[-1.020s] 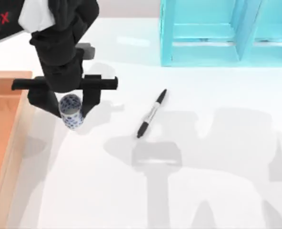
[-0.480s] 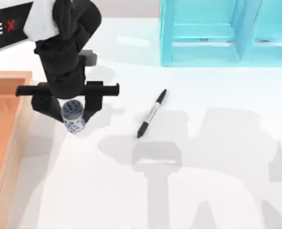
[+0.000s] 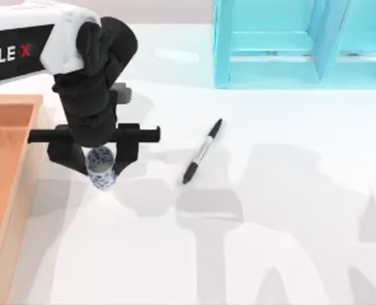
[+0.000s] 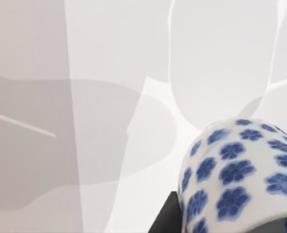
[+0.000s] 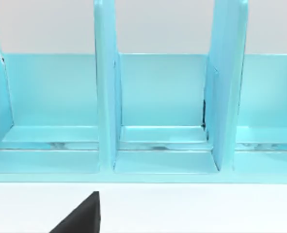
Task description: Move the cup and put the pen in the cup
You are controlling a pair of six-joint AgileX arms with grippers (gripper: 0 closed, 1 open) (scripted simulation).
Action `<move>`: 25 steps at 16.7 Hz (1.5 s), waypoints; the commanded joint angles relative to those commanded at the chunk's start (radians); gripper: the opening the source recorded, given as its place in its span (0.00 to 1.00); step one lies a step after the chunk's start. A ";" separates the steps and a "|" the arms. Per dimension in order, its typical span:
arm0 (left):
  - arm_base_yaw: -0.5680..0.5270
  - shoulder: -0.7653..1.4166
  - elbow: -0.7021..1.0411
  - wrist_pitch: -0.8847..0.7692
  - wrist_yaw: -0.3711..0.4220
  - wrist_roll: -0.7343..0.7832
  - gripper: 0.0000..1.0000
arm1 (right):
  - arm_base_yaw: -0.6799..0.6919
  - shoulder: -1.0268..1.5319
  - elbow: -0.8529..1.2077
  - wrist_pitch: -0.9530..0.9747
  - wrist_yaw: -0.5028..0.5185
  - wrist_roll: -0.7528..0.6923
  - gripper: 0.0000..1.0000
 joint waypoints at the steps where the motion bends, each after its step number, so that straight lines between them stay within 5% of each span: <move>1: 0.000 0.000 0.000 0.000 0.000 0.000 0.00 | 0.000 0.000 0.000 0.000 0.000 0.000 1.00; 3: 0.000 0.000 0.000 0.000 0.000 0.000 0.00 | 0.000 0.000 0.000 0.000 0.000 0.000 1.00; 16: 0.000 0.000 0.000 0.000 0.000 0.000 0.98 | 0.000 0.000 0.000 0.000 0.000 0.000 1.00; 25: 0.001 0.000 0.000 0.000 0.000 0.000 1.00 | 0.000 0.000 0.000 0.000 0.000 0.000 1.00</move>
